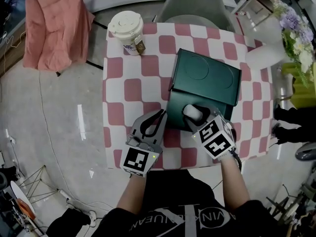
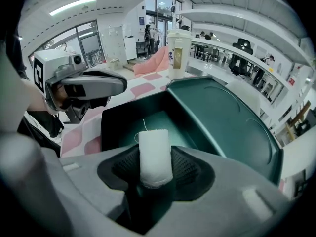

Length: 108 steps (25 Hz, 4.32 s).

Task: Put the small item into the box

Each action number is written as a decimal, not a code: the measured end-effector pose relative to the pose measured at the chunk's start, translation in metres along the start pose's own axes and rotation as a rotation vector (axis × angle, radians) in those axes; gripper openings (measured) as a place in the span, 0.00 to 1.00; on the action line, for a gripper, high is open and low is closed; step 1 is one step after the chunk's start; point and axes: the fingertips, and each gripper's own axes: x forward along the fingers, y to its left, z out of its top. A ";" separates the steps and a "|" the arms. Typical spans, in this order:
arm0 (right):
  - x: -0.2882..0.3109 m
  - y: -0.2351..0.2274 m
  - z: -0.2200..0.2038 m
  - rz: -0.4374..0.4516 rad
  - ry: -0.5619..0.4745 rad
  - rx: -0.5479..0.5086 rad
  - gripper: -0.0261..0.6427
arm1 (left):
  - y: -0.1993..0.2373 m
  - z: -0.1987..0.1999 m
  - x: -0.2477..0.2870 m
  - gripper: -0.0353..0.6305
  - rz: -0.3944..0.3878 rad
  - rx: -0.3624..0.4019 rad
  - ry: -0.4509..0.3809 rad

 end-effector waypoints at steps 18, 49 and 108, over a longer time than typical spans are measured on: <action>0.003 0.009 -0.002 0.073 -0.004 -0.006 0.32 | -0.003 -0.003 0.004 0.08 -0.002 -0.012 0.013; -0.095 -0.002 0.004 -0.170 -0.340 0.149 0.05 | -0.038 0.010 -0.016 0.08 -0.013 0.020 -0.010; -0.260 0.051 -0.036 -0.237 -0.851 0.222 0.05 | -0.136 0.097 -0.104 0.08 0.103 0.138 -0.249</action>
